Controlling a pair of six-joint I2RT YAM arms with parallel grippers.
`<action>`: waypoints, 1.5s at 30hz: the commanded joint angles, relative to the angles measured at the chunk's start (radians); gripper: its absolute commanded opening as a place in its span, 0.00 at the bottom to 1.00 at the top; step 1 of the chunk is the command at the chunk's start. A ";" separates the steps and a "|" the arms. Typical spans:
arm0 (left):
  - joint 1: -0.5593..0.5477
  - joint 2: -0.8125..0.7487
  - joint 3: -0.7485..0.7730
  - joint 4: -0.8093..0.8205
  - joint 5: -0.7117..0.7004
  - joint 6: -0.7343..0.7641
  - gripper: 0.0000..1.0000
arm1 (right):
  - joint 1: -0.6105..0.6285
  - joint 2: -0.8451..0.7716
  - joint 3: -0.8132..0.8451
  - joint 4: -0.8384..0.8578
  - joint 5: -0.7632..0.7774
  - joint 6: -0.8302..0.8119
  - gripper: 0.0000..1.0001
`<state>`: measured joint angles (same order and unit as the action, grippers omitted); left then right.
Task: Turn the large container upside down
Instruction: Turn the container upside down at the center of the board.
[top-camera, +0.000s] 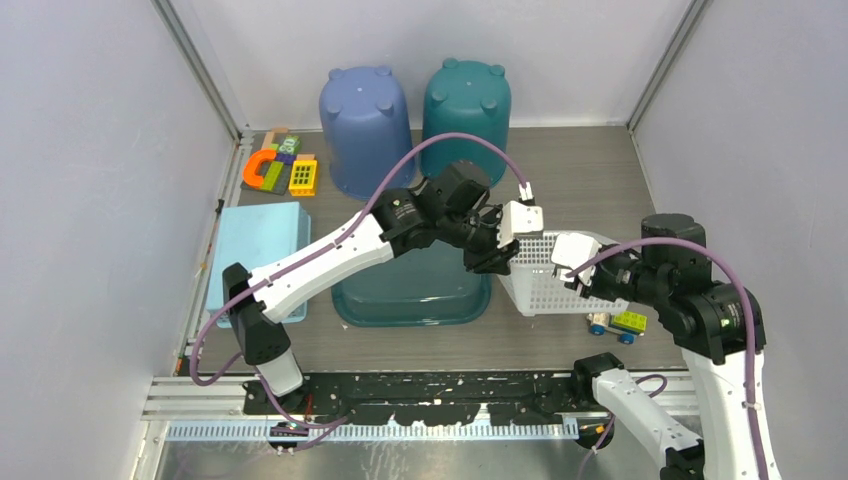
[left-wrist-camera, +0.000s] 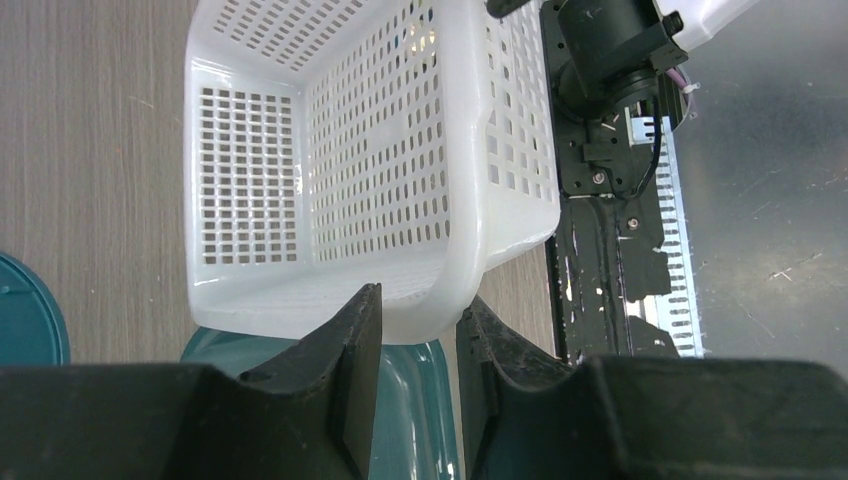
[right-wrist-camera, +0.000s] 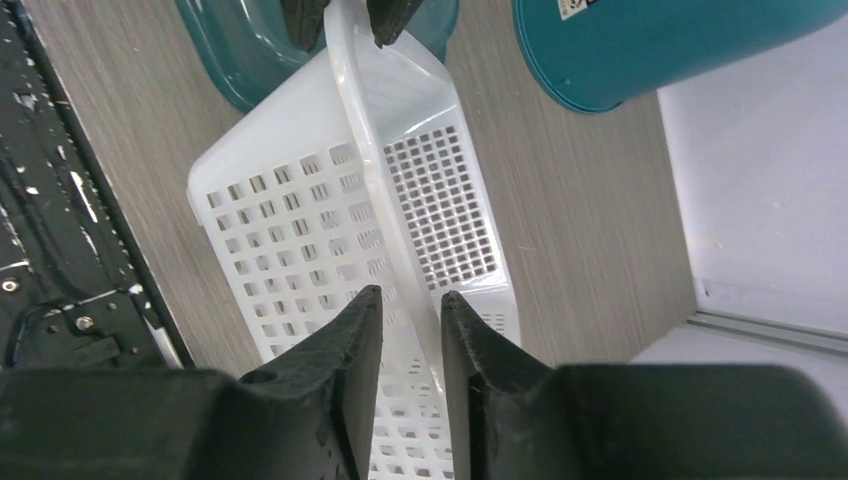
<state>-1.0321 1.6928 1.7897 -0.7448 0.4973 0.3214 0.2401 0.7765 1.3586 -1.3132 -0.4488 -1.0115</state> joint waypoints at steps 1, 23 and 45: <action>0.002 0.025 0.029 -0.061 -0.008 -0.041 0.00 | 0.005 -0.003 0.016 0.036 0.054 -0.012 0.30; 0.001 0.016 0.066 -0.097 -0.019 -0.025 0.09 | 0.005 0.018 0.005 -0.002 0.068 -0.064 0.01; 0.056 -0.169 -0.004 -0.051 -0.358 0.001 1.00 | 0.005 -0.004 -0.019 0.179 0.154 0.171 0.01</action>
<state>-1.0168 1.6337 1.8420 -0.8490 0.2317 0.3187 0.2466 0.7887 1.3579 -1.2419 -0.3161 -0.9657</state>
